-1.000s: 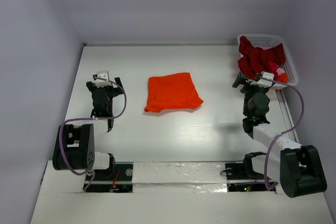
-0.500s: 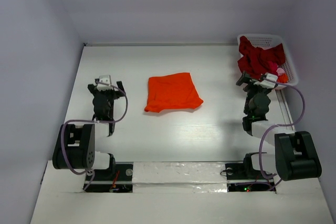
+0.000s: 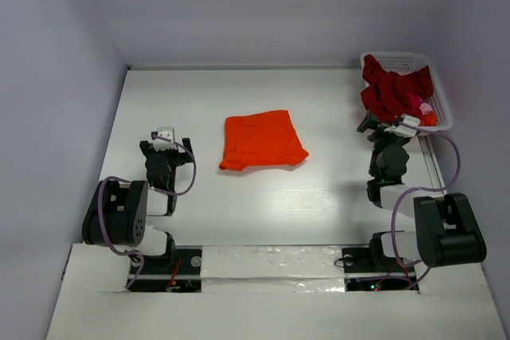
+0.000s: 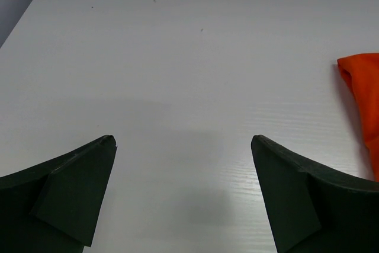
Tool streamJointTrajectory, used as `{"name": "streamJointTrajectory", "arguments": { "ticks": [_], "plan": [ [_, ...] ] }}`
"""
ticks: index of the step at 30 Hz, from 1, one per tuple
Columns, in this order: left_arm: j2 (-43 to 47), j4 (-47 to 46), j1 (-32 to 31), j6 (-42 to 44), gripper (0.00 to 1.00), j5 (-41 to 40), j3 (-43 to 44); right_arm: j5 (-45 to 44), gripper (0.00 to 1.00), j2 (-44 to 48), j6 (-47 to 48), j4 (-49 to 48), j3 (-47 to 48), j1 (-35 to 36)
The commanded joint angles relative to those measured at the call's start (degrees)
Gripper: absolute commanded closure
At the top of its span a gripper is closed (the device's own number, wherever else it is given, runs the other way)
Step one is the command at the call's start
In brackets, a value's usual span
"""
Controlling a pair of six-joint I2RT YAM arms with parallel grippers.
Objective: Fold and stack the t-shirts
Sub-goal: Fold the long partially folded tshirt into a neat square
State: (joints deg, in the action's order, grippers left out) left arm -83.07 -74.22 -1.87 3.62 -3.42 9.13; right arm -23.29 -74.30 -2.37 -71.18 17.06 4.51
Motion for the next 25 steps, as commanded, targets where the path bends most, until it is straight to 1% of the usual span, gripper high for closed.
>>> {"name": "streamJointTrajectory", "arguments": {
  "ticks": [1, 3, 4, 5, 7, 25],
  "plan": [
    [0.7, -14.1, -0.2, 0.3, 0.01, -0.1, 3.1, -0.4, 0.00, 0.2, -0.2, -5.3, 1.1, -0.1],
    [0.9, -13.1, -1.0, 0.3, 0.01, -1.4, 3.2, -0.4, 0.00, 0.1, -0.1, -5.5, 1.1, -0.1],
    [0.6, -15.7, -1.6, 0.8, 0.01, -2.2, 2.3, -0.4, 0.00, 0.2, 0.0, -5.6, 1.0, -0.1],
    [0.6, -16.0, -1.6, 0.9, 0.01, -2.6, 2.3, -0.4, 0.00, 0.1, 0.0, -5.5, 1.0, -0.1],
    [0.6, -14.1, -1.6, 0.6, 0.01, -2.6, 3.1, -0.4, 0.00, 0.2, 0.0, -5.5, 1.1, -0.1],
    [0.6, -14.5, -1.6, 0.6, 0.01, -2.6, 3.0, -0.4, 0.00, 0.1, 0.0, -5.2, 1.3, -0.1]
  ]
}}
